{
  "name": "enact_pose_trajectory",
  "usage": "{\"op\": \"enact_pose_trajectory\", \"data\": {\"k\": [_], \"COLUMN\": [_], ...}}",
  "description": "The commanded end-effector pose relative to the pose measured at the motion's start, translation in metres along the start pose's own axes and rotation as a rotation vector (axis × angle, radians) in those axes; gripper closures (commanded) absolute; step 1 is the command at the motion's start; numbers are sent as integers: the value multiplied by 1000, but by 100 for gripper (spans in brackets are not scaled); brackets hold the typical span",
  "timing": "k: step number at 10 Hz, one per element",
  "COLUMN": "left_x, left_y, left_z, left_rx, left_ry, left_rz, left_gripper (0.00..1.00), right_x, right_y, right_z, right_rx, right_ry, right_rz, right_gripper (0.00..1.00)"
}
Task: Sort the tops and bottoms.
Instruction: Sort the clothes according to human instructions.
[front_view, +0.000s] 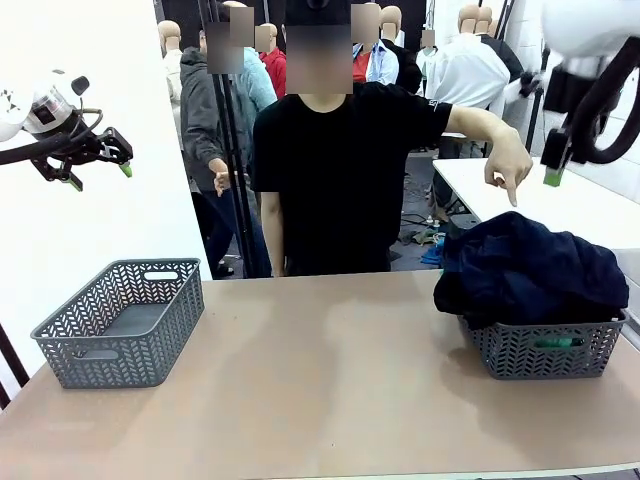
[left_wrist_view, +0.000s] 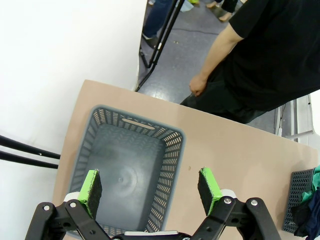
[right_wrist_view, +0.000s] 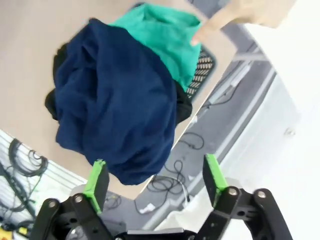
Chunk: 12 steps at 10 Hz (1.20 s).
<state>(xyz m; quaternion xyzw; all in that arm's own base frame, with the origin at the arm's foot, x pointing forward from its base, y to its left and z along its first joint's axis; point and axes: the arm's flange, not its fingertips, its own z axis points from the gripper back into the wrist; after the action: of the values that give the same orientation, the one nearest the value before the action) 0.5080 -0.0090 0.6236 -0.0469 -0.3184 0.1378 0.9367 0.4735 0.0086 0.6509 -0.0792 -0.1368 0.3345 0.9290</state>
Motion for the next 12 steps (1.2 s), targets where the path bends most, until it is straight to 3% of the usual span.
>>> {"op": "enact_pose_trajectory", "data": {"k": [1,5,6,12], "left_x": [2,2,2,2], "left_y": [1,1,1,1], "left_z": [1,1,1,1], "left_rx": [6,6,6,6], "left_ry": [-5,-5,-5,-5], "left_rz": [-8,-8,-8,-8], "left_gripper": [0,0,0,0], "right_x": [-22,-32,-29,-37], "right_y": [7,12,18,11], "right_z": [31,119,129,117], "right_rx": [18,-39,-53,-63], "right_ry": [-141,-247,-254,-229], "right_rz": [23,-89,-65,-53], "right_gripper": [0,0,0,0]}}
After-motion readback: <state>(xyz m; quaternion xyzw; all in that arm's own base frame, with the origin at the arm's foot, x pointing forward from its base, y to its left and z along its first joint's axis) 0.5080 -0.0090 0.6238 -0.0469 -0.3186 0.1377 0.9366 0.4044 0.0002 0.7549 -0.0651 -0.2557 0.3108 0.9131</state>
